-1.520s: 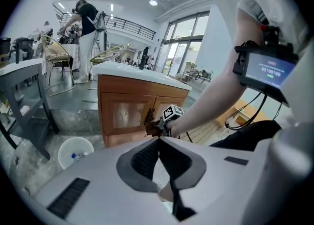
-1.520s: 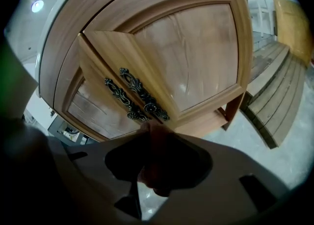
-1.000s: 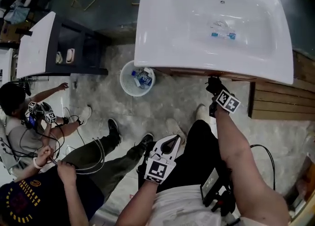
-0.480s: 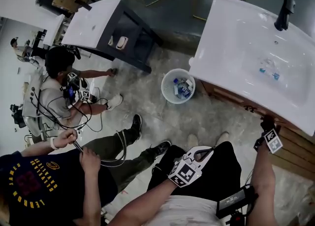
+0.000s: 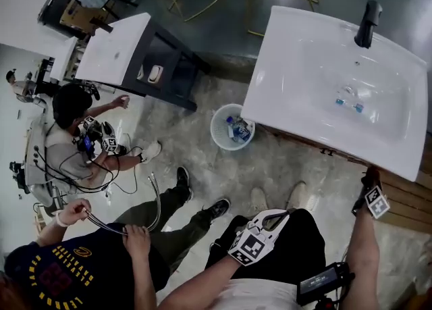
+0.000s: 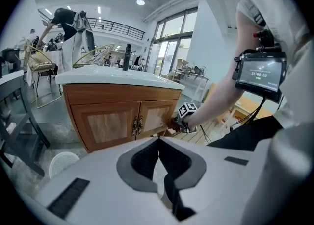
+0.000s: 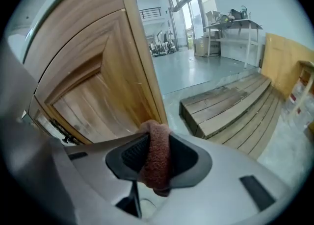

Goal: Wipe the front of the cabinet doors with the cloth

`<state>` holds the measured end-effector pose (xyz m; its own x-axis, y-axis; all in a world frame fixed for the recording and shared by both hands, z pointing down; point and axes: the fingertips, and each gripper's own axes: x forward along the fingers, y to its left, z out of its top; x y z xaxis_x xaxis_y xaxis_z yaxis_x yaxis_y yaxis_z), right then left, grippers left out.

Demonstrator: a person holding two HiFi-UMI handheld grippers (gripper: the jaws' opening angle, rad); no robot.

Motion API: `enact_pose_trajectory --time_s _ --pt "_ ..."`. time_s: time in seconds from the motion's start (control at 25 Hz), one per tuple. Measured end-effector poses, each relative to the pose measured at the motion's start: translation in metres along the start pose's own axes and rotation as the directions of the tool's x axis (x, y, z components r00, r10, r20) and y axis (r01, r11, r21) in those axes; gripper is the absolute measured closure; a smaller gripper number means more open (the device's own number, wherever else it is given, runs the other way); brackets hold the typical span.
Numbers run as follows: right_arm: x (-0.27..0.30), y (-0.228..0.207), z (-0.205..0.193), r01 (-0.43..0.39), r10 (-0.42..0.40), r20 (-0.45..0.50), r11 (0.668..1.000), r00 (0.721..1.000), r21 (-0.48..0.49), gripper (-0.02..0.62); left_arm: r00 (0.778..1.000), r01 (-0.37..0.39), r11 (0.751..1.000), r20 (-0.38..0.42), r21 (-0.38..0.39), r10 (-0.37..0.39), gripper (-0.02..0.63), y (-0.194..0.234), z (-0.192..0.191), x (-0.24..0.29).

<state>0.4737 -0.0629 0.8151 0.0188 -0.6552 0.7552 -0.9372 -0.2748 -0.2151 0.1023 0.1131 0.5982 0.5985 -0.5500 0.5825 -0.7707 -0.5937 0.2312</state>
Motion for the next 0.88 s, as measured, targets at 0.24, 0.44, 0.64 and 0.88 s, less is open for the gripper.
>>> enact_pose_trajectory --time_s 0.24,0.44,0.64,0.88 --pt "-0.012 0.026 0.001 -0.031 0.030 -0.025 0.999 0.999 -0.044 0.474 0.999 0.033 0.999 -0.020 -0.013 -0.033 0.594 -0.005 0.007 0.000" --pt "-0.010 0.080 -0.002 -0.126 0.125 -0.026 0.991 0.992 -0.051 0.474 0.999 0.039 0.999 0.001 -0.003 -0.039 0.594 -0.004 0.011 -0.014" --pt "-0.016 0.142 -0.012 -0.221 0.218 -0.045 0.970 0.975 -0.096 0.474 0.999 0.048 0.999 0.006 -0.010 -0.048 0.594 0.001 0.006 -0.029" --pt "-0.031 0.202 -0.044 -0.331 0.320 -0.097 0.934 0.942 -0.135 0.474 0.999 0.042 0.999 0.011 -0.023 -0.041 0.594 0.001 -0.003 -0.049"
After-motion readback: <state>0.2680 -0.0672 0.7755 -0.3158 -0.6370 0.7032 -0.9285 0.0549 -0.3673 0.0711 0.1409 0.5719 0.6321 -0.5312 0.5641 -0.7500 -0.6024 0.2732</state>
